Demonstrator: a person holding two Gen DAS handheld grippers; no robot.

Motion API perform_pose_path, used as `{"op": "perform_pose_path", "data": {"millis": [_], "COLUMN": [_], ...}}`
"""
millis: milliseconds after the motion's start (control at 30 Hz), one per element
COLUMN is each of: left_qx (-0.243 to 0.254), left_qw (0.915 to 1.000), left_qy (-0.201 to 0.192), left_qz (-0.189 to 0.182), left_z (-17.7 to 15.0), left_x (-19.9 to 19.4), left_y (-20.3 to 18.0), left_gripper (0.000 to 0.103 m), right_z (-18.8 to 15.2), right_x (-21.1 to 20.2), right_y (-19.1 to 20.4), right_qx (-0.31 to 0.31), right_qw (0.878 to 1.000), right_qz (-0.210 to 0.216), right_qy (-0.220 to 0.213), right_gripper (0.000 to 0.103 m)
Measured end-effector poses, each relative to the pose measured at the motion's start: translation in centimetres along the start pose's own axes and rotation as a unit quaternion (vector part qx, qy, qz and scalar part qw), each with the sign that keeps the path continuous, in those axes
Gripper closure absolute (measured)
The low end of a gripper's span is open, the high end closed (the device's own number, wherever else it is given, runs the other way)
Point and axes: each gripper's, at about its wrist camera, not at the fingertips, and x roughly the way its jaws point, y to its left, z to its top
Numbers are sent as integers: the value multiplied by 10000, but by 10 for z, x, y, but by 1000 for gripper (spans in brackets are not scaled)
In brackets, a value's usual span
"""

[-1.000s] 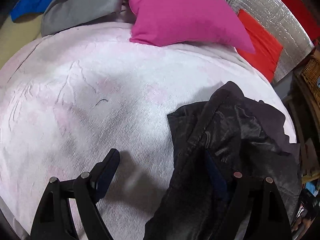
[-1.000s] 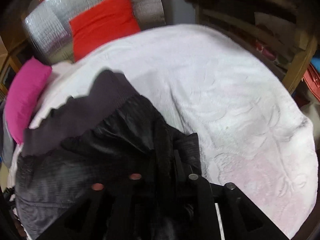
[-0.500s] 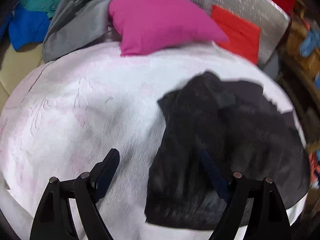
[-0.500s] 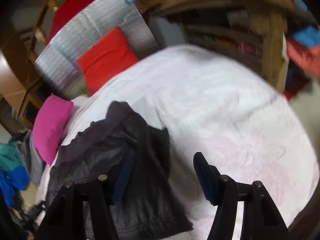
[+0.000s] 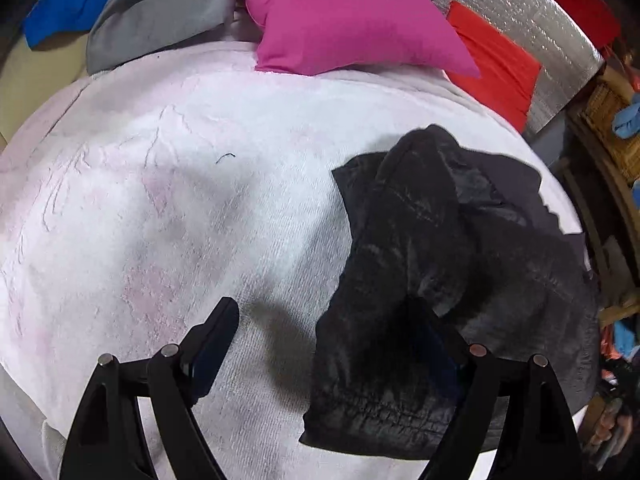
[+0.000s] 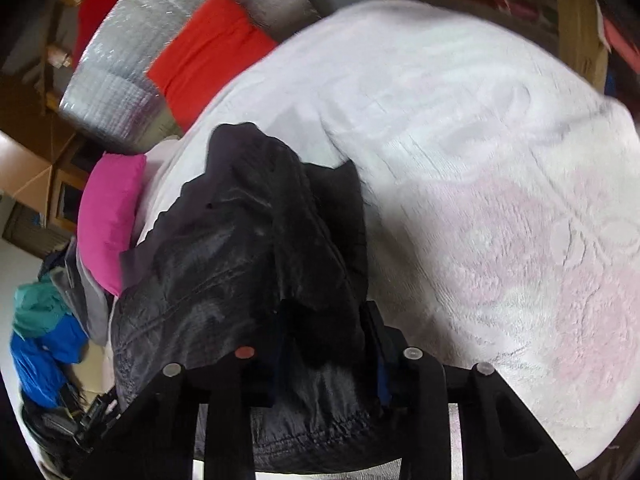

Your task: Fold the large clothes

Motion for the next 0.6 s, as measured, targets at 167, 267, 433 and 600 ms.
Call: {"op": "perform_pose_path", "data": {"millis": [167,267,433,600], "left_qx": [-512,-928,-836,-644], "left_qw": [9963,9896,9900,9788], "left_qy": [29,322,519,757], "left_qz": [-697,-1046,-1007,-1792], "left_z": [14,21,20,17], "left_x": [-7,8,25,31], "left_y": [27,41,31,11], "left_gripper": [16,15,14,14], "right_z": [6,11,12,15], "right_x": [-12,-7,16,34], "right_y": [-11,-28,-36,-18], "right_qx": [-16,267,459,123], "right_qw": [9996,9976,9918,9876], "right_qz": [259,630,1055,1448], "right_qy": [-66,118,551,595], "right_gripper": [28,26,25,17]}}
